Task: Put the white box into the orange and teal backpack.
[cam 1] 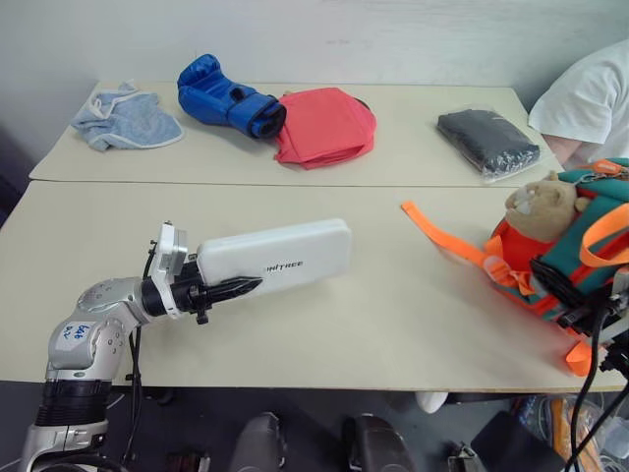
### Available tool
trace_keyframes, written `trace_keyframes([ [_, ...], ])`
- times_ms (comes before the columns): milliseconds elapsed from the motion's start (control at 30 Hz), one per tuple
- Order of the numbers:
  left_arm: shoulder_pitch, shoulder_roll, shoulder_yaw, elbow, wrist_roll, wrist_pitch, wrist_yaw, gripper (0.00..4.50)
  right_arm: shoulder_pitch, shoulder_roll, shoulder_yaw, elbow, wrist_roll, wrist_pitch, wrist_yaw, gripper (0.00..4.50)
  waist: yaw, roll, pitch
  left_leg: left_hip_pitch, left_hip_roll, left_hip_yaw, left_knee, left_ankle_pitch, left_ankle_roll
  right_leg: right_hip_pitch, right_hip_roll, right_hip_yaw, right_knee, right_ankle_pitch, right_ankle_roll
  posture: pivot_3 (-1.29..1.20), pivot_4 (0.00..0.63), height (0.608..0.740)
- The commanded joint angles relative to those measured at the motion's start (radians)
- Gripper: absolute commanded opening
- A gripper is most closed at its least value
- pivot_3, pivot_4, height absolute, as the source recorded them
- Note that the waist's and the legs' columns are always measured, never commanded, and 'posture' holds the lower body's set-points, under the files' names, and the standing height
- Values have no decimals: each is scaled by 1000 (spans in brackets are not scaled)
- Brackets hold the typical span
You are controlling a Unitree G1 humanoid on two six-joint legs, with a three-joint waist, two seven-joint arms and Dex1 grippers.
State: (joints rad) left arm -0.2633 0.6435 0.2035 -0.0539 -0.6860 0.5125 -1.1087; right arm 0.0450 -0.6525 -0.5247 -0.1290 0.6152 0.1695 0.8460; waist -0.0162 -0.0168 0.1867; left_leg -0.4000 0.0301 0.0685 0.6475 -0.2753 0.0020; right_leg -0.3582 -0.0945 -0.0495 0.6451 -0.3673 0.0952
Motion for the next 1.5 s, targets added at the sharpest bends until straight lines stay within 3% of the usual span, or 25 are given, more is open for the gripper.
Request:
trace_keyframes([
  [33, -37, 1, 105, -4, -96, 63, 71, 1326, -141, 21, 181, -122, 43, 62, 37, 15, -17, 0, 0, 0, 0, 0, 0, 0, 0, -1, 0, 0, 1, 0, 0, 0, 150, 740],
  [200, -85, -6, 205, 94, -128, 96, 166, 1326, -315, 117, 440, -291, 119, 209, 35, 15, -15, 0, 0, 0, 2, -2, -2, 3, -6, -3, 2, -1, 5, 0, 0, 0, 150, 740],
  [333, -78, 1, 252, 115, -141, 115, 201, 1326, -373, 140, 543, -413, 238, 354, 30, 15, -12, 0, 0, -6, 1, -1, 0, 3, -5, -8, 1, 0, 9, 0, 0, 0, 150, 740],
  [533, -33, 16, 291, 111, -149, 122, 193, 1326, -319, 2, 460, -499, 420, 499, 48, 15, -3, -2, 0, -5, -2, -3, 2, -1, 1, -3, -3, -2, 5, 0, 0, 0, 150, 740],
  [667, 19, 22, 350, 42, -201, 138, 185, 1326, -258, -88, 389, -466, 402, 506, 76, 15, -3, -3, 0, -5, -2, -4, 1, -1, 2, -1, -4, -2, -3, 1, 1, 0, 150, 740],
  [900, 84, 93, 473, -206, -460, 315, 250, 1326, -270, -76, 391, -410, 348, 481, 73, 15, -11, -4, 1, -5, -1, -4, 0, -1, 0, -2, -3, -2, -2, 1, 1, 0, 150, 740],
  [1067, 101, 185, 462, -320, -589, 403, 246, 1326, -293, -53, 414, -378, 316, 472, 79, 15, -11, -4, 1, -5, -1, -4, 0, -1, 0, -2, -3, -2, -2, 1, 1, 0, 150, 740],
  [1167, 87, 213, 362, -353, -500, 361, 210, 1326, -307, -36, 428, -366, 301, 467, 76, 15, -8, -4, 1, -4, -1, -4, 0, 0, 0, -1, -3, -2, -3, 1, 1, 0, 150, 740],
  [1400, 6, 227, 85, -282, -132, 83, 100, 1326, -310, -17, 433, -379, 291, 474, 69, 15, -1, -3, 1, -4, -2, -3, 0, 0, 0, -1, -2, -2, -4, 1, 1, 0, 150, 740],
  [1500, -129, 243, -88, -221, 35, 12, 64, 1326, -283, -30, 419, -396, 298, 481, 71, 15, 8, -3, 1, -5, -2, -3, 0, 0, 0, -2, -2, -2, -4, 1, 1, 0, 150, 740],
])
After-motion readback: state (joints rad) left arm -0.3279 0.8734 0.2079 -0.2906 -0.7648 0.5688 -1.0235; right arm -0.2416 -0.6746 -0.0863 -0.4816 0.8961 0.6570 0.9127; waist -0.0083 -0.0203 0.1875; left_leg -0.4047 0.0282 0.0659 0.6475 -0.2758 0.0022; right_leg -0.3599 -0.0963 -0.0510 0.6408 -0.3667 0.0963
